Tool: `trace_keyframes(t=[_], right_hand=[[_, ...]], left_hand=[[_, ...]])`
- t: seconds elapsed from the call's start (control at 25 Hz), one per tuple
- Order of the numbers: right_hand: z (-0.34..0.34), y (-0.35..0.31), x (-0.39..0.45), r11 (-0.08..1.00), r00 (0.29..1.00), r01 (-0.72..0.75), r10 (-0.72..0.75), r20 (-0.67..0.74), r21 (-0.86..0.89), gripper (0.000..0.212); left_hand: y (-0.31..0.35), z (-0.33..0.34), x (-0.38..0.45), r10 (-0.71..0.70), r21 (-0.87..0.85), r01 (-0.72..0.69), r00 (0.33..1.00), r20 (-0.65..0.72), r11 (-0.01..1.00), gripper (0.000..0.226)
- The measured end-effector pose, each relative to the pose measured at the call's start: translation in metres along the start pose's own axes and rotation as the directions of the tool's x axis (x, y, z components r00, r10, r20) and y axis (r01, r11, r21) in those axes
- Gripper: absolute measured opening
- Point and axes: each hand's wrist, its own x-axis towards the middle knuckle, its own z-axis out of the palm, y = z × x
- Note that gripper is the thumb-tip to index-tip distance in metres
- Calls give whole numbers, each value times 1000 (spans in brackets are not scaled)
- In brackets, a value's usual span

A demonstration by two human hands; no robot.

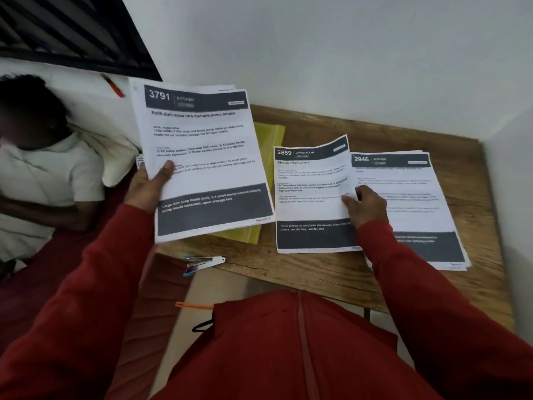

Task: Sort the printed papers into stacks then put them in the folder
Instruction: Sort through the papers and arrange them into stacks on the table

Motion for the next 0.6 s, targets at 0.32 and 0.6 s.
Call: trace_keyframes(t=[0.32, 0.6], right_hand=[[-67, 52, -8, 955, 928, -218, 139, -344, -202, 58], [-124, 103, -8, 838, 873, -488, 467, -139, -246, 85]], left_hand=[[19, 52, -9, 35, -88, -20, 986, 165, 996, 29], [31, 100, -17, 97, -108, -69, 954, 284, 992, 19]])
